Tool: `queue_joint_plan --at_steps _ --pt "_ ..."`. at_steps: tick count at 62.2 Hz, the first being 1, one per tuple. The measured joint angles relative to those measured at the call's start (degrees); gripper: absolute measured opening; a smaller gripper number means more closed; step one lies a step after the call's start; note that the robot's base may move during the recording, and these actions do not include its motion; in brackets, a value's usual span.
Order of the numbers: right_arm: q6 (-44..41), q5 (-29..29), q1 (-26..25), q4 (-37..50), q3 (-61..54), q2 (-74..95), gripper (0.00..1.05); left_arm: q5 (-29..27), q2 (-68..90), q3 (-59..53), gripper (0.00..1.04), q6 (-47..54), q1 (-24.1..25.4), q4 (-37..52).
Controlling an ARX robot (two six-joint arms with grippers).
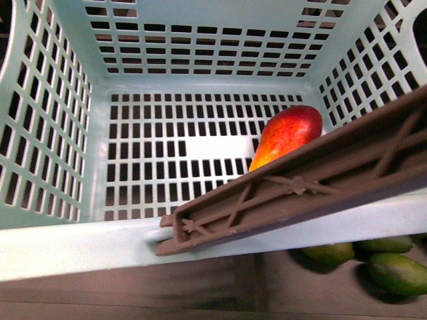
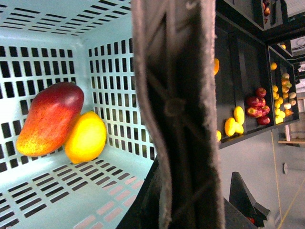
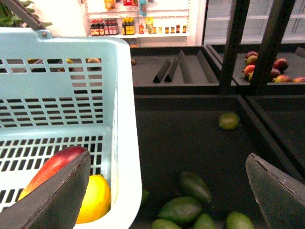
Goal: Pick lemon and mango into basket
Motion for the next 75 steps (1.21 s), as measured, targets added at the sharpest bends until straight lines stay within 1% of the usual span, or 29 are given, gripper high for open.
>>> queue_joint_plan --at_steps 16,32,34,36,37,38,39,40,41,42,45,47,51,54,58,65,75 --pt "-0.02 -0.39 -0.11 0.02 -0.04 0.02 0.96 -1.38 -0.07 0.0 0.05 0.11 0.85 0.0" --pt "-0.02 -0.33 -0.11 0.02 -0.04 0.02 0.96 -0.07 -0.04 0.0 0.05 -0.26 0.52 0.02" --pt "0.0 -0.26 -0.11 0.02 -0.04 0.02 0.96 -2.21 -0.04 -0.09 0.05 -1.42 -0.11 0.79" --pt "0.0 -0.09 -0.11 0.02 -0.04 0.02 0.96 -11.08 0.07 -0.39 0.05 -6.54 -1.14 3.28" --pt "0.0 -0.11 -0.11 0.02 -0.04 0.02 0.96 -12.2 0.13 -0.42 0.05 -7.32 -1.38 3.82" --pt "-0.02 -0.13 -0.11 0.02 -0.04 0.02 0.96 -17.05 0.42 -0.42 0.05 -10.75 -1.81 4.63" --pt "-0.02 -0.13 -0.11 0.02 -0.04 0.02 0.96 -18.67 0.5 -0.42 0.05 -13.42 -1.92 4.92" --pt "-0.02 -0.13 -0.11 0.02 -0.04 0.02 0.96 -21.88 0.74 -0.42 0.05 -16.72 -2.1 5.35" --pt "0.0 -0.13 -0.11 0.02 -0.04 0.02 0.96 -23.54 0.83 -0.42 0.05 -17.55 -2.14 5.53" --pt "-0.02 -0.13 -0.11 0.02 -0.04 0.02 0.96 -26.05 1.05 -0.42 0.05 -20.57 -2.12 5.86" --pt "0.0 -0.11 -0.11 0.02 -0.04 0.02 0.96 -30.08 1.9 -0.28 0.05 -26.47 -1.07 6.54" --pt "-0.02 -0.11 -0.11 0.02 -0.04 0.02 0.96 -31.26 2.75 0.04 0.05 -28.81 0.0 6.8" --pt "-0.02 -0.11 -0.11 0.02 -0.04 0.02 0.96 -32.33 5.05 0.96 0.05 -30.32 2.27 7.13" --pt "-0.02 -0.11 -0.11 0.02 -0.04 0.02 0.96 -32.15 8.81 2.4 0.05 -30.91 5.75 7.58" --pt "-0.02 -0.13 -0.11 0.02 -0.04 0.02 0.96 -31.58 12.02 3.76 0.05 -31.95 8.13 7.67" --pt "-0.02 -0.11 -0.11 0.02 -0.04 0.02 0.96 -30.69 17.11 5.95 0.05 -35.28 10.91 7.67" --pt "0.0 -0.11 -0.11 0.02 -0.04 0.02 0.96 -29.68 22.36 7.96 0.05 -39.6 12.92 9.2"
